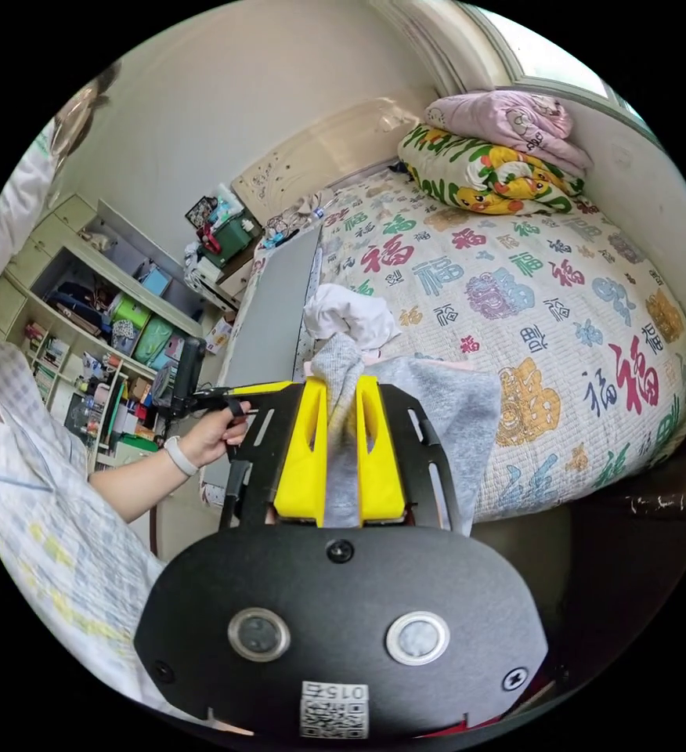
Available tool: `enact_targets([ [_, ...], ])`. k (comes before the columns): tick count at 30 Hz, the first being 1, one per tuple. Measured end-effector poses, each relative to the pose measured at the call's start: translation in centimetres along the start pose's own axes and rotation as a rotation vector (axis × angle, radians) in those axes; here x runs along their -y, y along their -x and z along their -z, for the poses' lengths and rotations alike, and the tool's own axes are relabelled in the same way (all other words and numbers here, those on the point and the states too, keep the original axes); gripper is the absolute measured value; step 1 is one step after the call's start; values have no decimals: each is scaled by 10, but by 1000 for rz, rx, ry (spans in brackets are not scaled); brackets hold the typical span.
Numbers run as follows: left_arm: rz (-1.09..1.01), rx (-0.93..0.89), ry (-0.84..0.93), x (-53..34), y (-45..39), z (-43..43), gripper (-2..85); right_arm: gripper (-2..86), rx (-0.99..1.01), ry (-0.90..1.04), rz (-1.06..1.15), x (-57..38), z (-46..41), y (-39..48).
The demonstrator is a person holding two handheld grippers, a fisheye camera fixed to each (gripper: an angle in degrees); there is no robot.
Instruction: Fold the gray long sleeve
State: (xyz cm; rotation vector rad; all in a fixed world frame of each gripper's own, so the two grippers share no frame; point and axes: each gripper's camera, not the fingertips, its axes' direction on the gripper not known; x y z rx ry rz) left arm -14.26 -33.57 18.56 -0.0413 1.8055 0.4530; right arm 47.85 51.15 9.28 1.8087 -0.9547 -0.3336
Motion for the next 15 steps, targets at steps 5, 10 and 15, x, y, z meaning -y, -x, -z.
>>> enact_targets([
  [5,43,-58,52,-3,7,-25,43,64,30,-23,-30,-8,27,-12],
  [10,127,-196,-59,-27,18,-24,15,62,86,-81,-26,-7,67,-16],
  [15,106,-265,-293,-85,21,55,9,60,377,-220,10,1,144,-20],
])
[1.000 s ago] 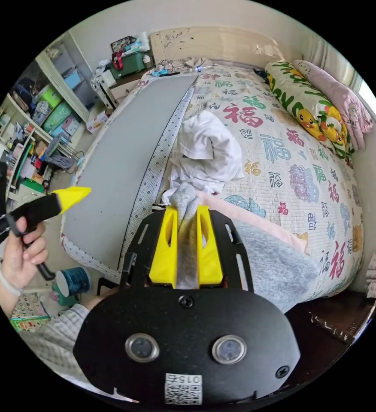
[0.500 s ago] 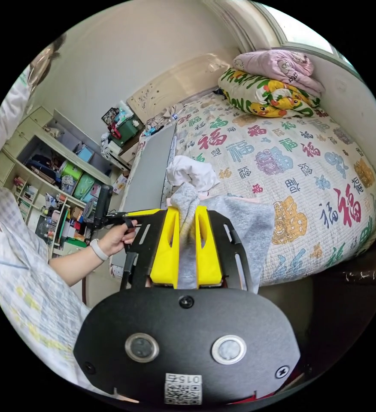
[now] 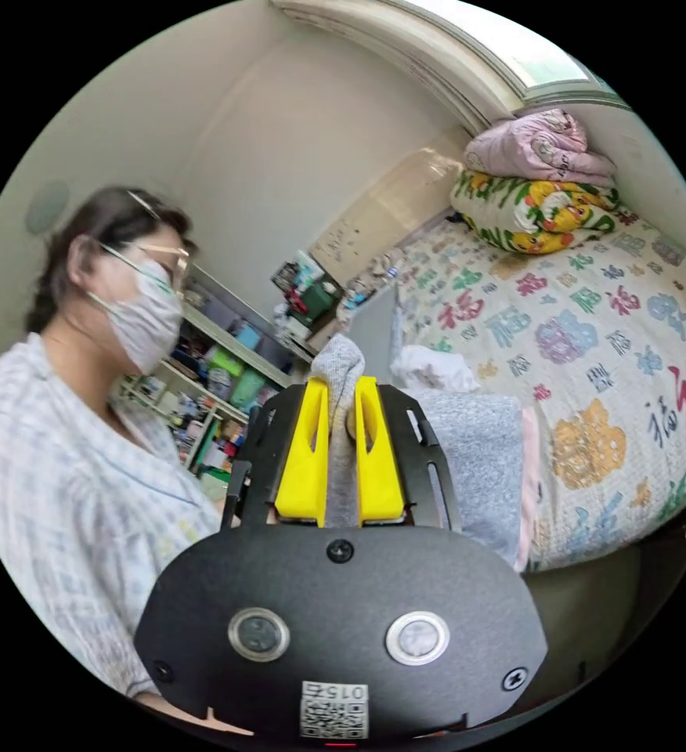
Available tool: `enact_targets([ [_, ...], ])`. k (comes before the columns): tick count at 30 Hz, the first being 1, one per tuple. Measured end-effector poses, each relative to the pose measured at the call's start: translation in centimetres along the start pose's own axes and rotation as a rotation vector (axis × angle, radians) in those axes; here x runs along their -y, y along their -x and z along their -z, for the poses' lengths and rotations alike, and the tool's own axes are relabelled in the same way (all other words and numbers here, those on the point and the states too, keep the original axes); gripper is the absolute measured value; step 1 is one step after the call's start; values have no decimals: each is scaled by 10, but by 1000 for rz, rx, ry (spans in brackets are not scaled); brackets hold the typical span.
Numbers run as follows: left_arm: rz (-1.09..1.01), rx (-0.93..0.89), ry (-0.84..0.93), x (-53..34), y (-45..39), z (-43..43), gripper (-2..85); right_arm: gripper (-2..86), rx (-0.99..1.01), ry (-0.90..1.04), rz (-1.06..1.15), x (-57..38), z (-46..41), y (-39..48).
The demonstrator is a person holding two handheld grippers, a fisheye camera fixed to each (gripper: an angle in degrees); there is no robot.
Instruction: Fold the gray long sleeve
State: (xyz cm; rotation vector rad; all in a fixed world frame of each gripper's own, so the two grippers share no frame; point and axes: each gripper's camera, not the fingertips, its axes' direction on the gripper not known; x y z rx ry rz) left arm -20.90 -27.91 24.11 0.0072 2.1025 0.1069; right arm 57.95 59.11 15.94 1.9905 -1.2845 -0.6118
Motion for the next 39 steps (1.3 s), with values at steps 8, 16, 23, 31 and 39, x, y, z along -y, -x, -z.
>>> enact_targets([
  [8,-63,157,-340,-88,29,290,6,60,245,-74,156,27,1,70],
  [16,-77,329,-497,-180,33,470,0,59,432,-61,70,1,-116,113],
  [23,146,334,-521,-197,157,533,2,59,344,108,11,3,-239,91],
  [31,489,545,-101,-178,415,363,3,44,-404,642,-170,-7,-469,-47],
  [39,295,450,-102,-203,324,264,65,51,-322,423,-208,-12,-434,-14],
])
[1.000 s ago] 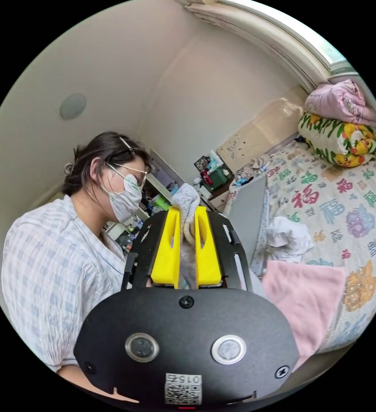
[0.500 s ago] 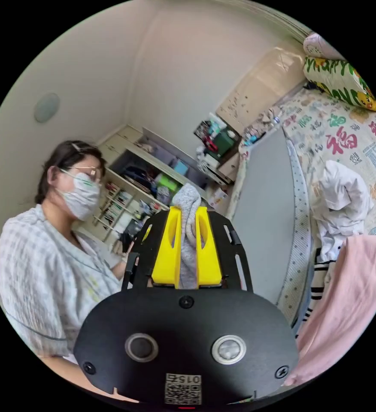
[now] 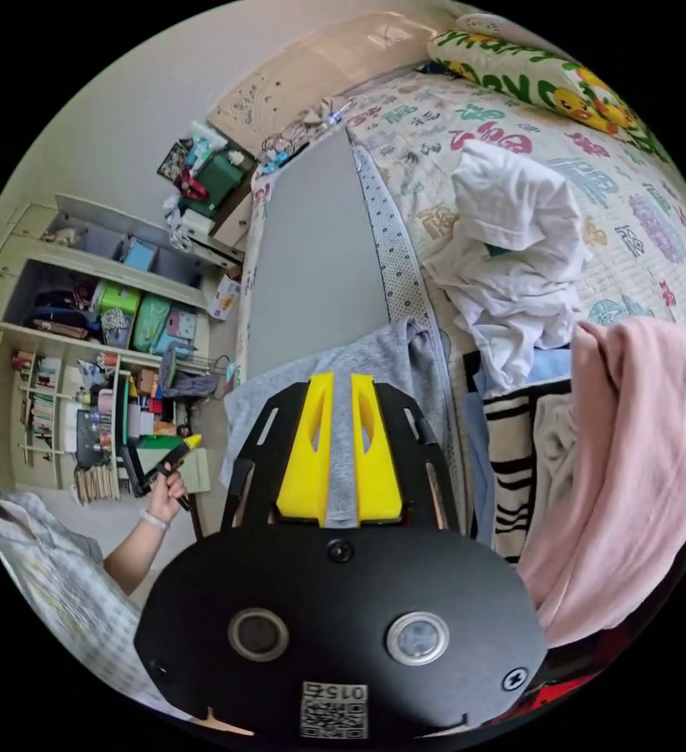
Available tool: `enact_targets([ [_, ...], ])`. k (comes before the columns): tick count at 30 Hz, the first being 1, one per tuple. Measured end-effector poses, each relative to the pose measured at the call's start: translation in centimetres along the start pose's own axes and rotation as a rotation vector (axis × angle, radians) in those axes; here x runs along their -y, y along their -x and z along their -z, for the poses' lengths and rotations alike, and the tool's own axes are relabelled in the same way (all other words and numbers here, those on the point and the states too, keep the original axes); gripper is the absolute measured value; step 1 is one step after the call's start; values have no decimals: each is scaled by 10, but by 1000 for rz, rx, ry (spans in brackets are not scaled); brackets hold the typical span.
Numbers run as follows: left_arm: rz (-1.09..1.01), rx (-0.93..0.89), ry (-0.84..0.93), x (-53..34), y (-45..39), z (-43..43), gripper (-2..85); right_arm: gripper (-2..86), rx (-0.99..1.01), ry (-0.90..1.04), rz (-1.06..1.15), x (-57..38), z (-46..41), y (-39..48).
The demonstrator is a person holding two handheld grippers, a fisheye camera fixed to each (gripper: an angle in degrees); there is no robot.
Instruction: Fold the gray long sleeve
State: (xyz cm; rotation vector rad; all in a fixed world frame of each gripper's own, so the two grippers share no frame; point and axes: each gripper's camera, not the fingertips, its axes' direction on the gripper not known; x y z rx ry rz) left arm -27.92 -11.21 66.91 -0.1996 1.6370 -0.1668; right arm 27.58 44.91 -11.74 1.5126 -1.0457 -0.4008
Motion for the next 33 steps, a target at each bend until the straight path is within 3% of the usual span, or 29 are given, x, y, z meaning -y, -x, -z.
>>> enact_targets([
  [6,19,-183,40,-7,-92,-74,124,105,-75,-109,-34,23,64,-26],
  [8,15,-310,64,11,-138,-118,139,127,-123,-141,2,60,89,-42],
  [12,-29,-398,57,51,-229,-186,162,164,-213,-159,79,133,108,-78],
  [15,-94,-377,90,89,-312,-259,182,180,-170,-88,14,197,103,-144],
  [17,-145,-339,183,119,-373,-333,189,183,-91,22,-99,243,88,-208],
  [21,-182,-229,355,154,-459,-448,199,184,-30,197,-98,286,49,-265],
  [25,-96,-180,464,170,-519,-543,145,162,253,345,-132,298,3,-308],
  [27,-79,-137,457,174,-546,-556,117,133,262,347,-116,296,2,-318],
  [29,-193,-63,460,180,-601,-561,87,92,276,313,-39,296,24,-327],
  [33,-329,-209,422,189,-696,-562,58,67,322,136,-22,286,108,-365],
])
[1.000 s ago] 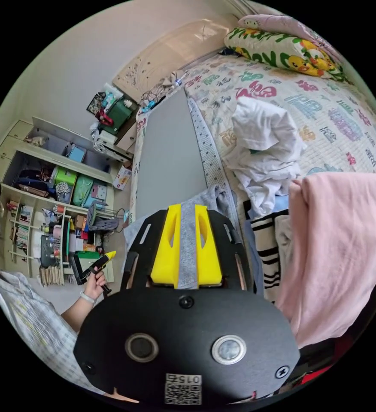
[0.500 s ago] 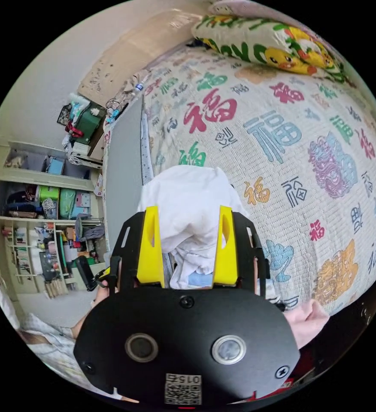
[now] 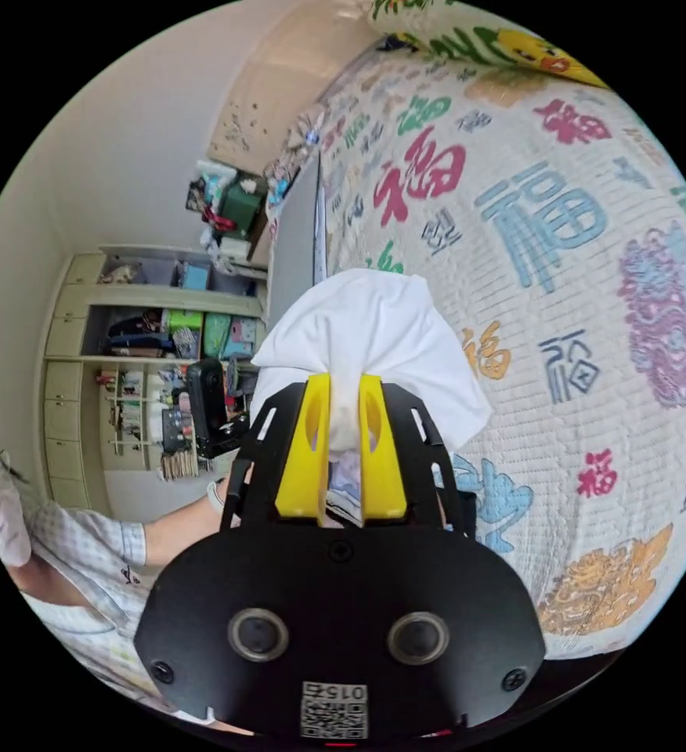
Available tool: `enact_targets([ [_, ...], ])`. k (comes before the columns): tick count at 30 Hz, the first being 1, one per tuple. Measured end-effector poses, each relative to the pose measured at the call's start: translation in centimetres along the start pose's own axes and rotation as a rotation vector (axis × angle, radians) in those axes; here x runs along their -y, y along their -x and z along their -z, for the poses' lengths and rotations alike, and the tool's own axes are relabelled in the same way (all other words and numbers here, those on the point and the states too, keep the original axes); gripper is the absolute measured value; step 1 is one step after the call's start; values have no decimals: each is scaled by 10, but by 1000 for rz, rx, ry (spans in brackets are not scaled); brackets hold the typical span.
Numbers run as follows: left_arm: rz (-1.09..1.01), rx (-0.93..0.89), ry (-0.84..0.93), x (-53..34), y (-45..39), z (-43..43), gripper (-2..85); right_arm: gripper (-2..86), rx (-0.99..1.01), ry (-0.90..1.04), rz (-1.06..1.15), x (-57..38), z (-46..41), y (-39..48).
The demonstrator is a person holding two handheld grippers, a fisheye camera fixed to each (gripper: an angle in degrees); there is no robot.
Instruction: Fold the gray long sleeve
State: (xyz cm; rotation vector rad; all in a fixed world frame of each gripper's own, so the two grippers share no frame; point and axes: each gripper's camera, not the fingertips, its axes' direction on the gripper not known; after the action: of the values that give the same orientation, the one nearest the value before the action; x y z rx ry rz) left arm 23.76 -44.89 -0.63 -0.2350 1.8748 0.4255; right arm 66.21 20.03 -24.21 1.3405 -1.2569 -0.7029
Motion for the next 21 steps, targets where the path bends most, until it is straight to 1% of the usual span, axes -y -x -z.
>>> enact_targets([
  [2,-117,-134,-32,27,-73,-21,61,65,5,-178,-16,-29,85,-8],
  [3,-150,-175,-35,32,-93,-28,63,64,-15,-221,-16,-38,109,-8],
  [5,-273,-309,-13,51,-171,-64,86,71,-158,-358,-42,-72,188,-12],
  [6,-292,-333,-2,54,-186,-74,94,74,-213,-390,-64,-80,205,-16],
  [7,-308,-366,24,58,-208,-96,105,74,-383,-472,-120,-94,234,-24],
  [8,-275,-373,52,58,-216,-119,112,68,-597,-534,-171,-107,254,-30],
  [9,-244,-376,66,56,-216,-129,113,65,-688,-549,-213,-112,261,-33],
  [10,-198,-425,83,47,-215,-140,114,59,-778,-563,-236,-121,270,-35],
  [11,-196,-484,67,32,-214,-139,113,59,-806,-569,-174,-131,269,-28],
  [13,-213,-468,24,-2,-210,-122,111,62,-847,-527,-97,-142,248,-16],
  [15,-225,-426,-11,-45,-197,-97,112,67,-792,-466,-2,-151,210,-1],
  [17,-190,-401,-37,-111,-162,-57,107,73,-598,-373,140,-163,147,26],
  [18,-175,-393,-37,-128,-151,-46,101,74,-546,-346,172,-166,130,34],
  [20,-113,-375,-46,-204,-105,1,87,77,-334,-236,270,-177,63,69],
  [21,-88,-370,-45,-223,-93,12,86,78,-284,-207,289,-180,46,77],
])
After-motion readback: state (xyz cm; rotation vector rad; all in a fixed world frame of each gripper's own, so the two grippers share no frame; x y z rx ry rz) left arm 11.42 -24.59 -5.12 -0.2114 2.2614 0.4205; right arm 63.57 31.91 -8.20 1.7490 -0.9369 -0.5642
